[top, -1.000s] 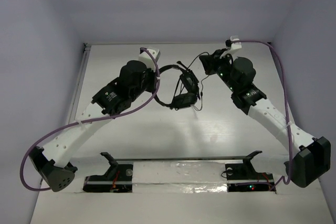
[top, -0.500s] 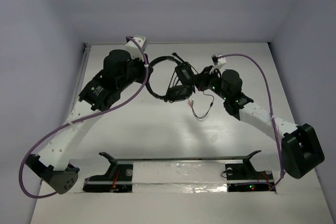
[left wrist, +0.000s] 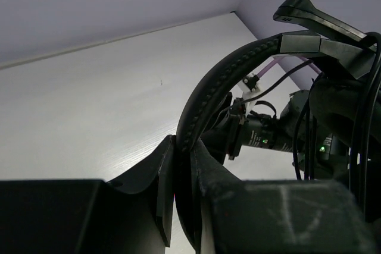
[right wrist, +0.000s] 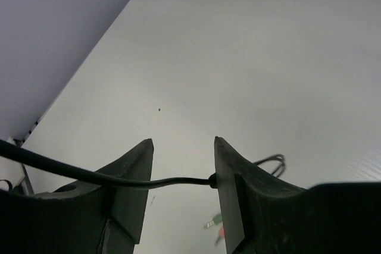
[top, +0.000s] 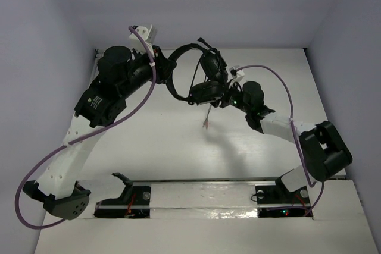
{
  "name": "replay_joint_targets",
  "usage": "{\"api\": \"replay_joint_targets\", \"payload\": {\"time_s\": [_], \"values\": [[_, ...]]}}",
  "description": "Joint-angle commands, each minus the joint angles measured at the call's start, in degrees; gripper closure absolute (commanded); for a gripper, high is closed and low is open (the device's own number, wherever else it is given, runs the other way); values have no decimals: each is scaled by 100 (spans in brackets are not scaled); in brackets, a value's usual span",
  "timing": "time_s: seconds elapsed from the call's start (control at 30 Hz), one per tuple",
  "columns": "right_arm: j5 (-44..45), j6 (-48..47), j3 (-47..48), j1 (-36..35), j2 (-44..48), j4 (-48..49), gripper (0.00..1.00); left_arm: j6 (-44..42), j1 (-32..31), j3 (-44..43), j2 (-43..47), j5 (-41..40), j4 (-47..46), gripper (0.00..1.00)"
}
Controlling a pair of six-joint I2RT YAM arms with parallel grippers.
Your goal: Wrap the headphones
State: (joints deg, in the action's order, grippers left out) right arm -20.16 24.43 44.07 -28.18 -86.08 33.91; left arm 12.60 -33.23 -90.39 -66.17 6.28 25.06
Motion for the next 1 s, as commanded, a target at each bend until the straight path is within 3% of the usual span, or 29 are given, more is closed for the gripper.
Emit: {"api": "replay_joint_targets", "payload": {"time_s": [0.0,0.63,0.83,0.97], "values": [[-269,-25,57,15,13,617,48,313,45,-356,-27,101,-520,100],[-102,247,356,15,-1235,1276,51,445,98,-1104,-238,233,-458,100],[82,273,576,15,-1508,1399,46,480,98,-1244,-300,303,-362,100],[-689,273,532,15,-1552,1548,46,428,98,-1306,-335,207,-309,100]]}}
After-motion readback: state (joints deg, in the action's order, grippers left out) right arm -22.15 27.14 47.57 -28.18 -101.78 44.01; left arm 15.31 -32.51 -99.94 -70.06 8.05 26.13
